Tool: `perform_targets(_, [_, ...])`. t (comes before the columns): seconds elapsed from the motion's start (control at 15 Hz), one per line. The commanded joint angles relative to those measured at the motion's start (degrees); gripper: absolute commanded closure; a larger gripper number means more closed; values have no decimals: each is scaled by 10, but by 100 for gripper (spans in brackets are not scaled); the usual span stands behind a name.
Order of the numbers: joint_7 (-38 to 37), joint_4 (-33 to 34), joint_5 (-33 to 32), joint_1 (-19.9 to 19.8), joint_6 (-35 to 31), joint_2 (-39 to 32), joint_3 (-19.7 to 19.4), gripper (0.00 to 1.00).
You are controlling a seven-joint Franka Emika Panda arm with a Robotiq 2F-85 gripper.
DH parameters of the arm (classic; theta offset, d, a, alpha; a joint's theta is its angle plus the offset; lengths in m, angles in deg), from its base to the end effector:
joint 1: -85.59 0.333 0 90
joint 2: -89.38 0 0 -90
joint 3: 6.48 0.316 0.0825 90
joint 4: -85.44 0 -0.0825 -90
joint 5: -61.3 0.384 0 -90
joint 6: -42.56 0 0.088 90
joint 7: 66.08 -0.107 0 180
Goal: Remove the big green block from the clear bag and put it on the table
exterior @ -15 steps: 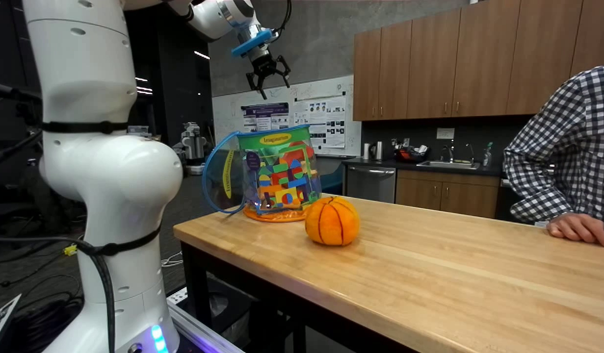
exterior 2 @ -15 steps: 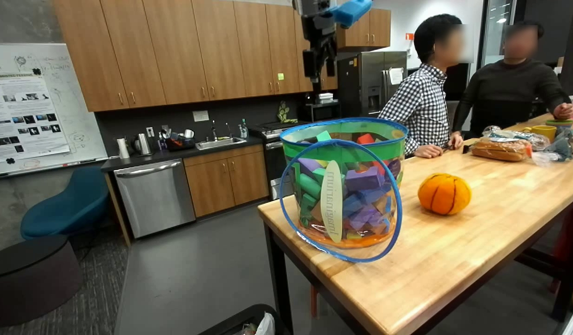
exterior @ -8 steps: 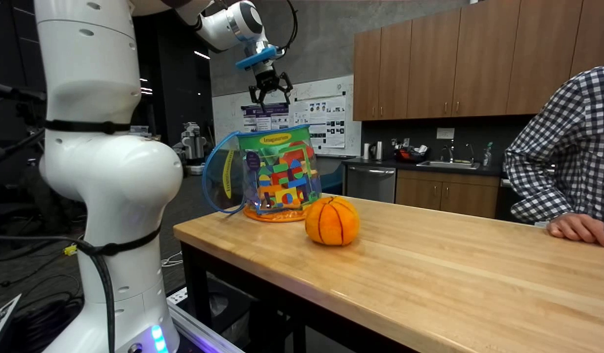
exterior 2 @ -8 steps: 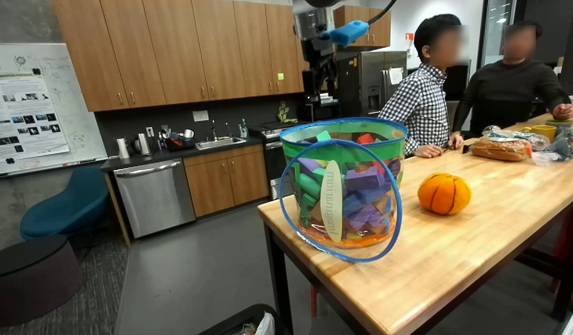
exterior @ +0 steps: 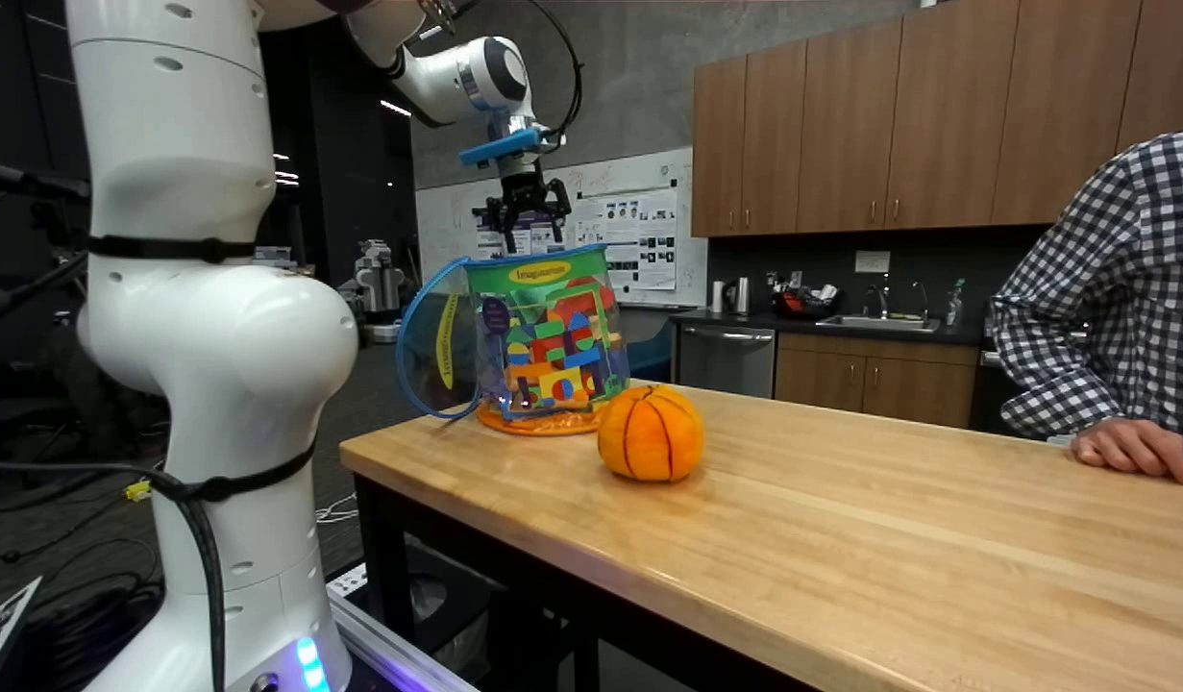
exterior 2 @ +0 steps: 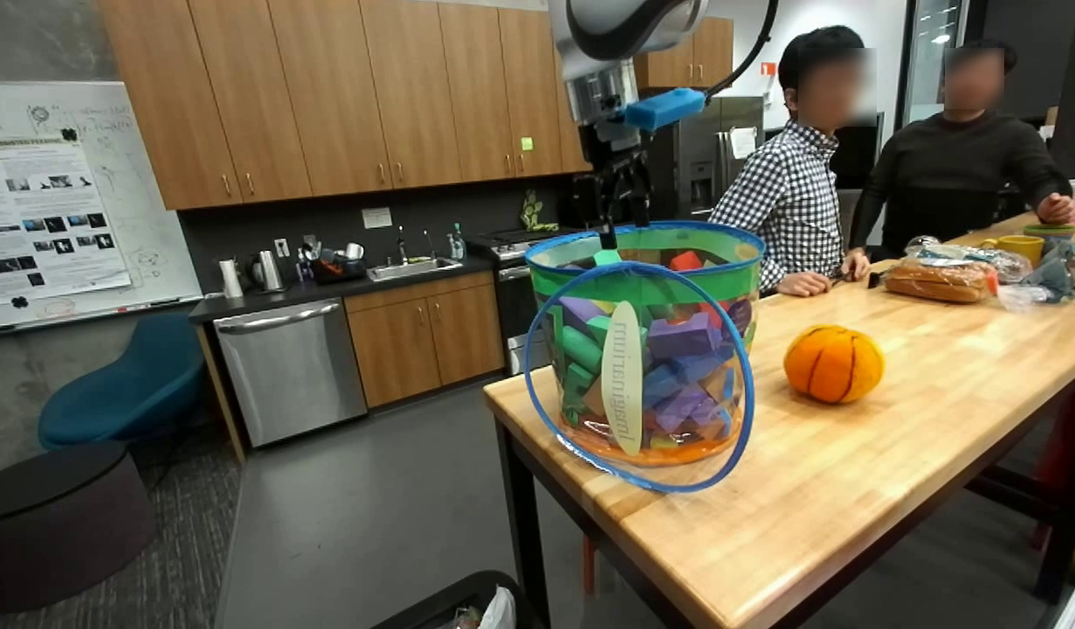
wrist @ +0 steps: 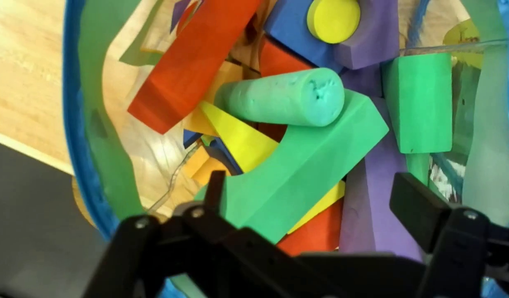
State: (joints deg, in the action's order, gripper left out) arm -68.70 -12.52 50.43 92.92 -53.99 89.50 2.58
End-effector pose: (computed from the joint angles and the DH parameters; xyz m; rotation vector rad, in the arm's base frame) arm 0.5417 0.1405 0.5713 2.9262 0.3888 0.0133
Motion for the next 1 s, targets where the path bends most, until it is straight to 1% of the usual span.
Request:
perform_targets(0.0, [-80,-22,52,-4,-18,16,-12,0])
perform_targets(0.2, [-148,-35,83,-4,-48,23,-15,0])
perform_targets(0.33, [-189,-39,71,0,-66,23,-13,0])
perform_targets(0.47, [-244,-42,30,3,-68,23,-8,0])
perform_targets(0.6, [-296,-43,-16,5,-53,20,-6,0])
perform_targets(0.8, [-379,-43,-101,7,-25,10,-1,0])
perform_targets(0.93, [-413,-43,-128,9,-8,7,0,0])
